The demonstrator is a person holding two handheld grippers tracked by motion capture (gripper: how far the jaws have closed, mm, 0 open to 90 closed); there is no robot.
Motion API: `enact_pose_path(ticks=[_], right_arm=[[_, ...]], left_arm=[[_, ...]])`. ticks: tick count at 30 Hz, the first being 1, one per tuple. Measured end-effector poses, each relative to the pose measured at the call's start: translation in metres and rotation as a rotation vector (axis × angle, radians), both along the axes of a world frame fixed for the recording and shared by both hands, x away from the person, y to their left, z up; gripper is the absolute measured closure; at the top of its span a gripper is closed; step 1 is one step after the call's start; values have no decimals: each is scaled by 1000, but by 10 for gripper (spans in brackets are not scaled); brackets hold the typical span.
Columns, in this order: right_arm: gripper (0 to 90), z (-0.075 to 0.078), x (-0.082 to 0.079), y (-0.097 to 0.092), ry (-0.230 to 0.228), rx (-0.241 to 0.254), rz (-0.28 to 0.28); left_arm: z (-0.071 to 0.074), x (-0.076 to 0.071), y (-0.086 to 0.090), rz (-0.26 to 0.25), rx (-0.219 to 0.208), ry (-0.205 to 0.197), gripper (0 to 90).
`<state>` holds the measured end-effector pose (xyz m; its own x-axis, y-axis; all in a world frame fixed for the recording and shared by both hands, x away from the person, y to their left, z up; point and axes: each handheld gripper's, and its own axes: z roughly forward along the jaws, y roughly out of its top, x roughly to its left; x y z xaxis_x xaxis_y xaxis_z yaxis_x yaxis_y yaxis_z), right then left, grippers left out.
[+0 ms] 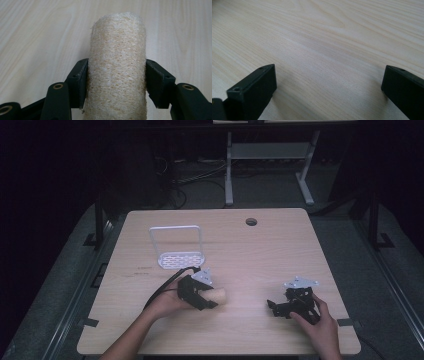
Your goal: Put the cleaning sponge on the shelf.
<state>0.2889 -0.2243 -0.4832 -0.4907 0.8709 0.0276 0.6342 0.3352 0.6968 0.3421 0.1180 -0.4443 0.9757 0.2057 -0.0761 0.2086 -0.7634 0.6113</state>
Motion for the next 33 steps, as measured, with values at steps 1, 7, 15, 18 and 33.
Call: enact_pose_path(ticks=[1, 7, 15, 18, 33], right_arm=[[0, 0, 0, 0, 0, 0, 0], [0, 0, 0, 0, 0, 0, 0], [0, 0, 0, 0, 0, 0, 0], [0, 0, 0, 0, 0, 0, 0], [0, 0, 0, 0, 0, 0, 0]], left_arm=[[1, 0, 1, 18, -2, -2, 407], [3, 3, 6, 100, -9, -13, 408], [4, 7, 16, 208, -13, -27, 408], [6, 9, 21, 234, -9, -27, 408], [11, 15, 40, 347, -11, -41, 409]])
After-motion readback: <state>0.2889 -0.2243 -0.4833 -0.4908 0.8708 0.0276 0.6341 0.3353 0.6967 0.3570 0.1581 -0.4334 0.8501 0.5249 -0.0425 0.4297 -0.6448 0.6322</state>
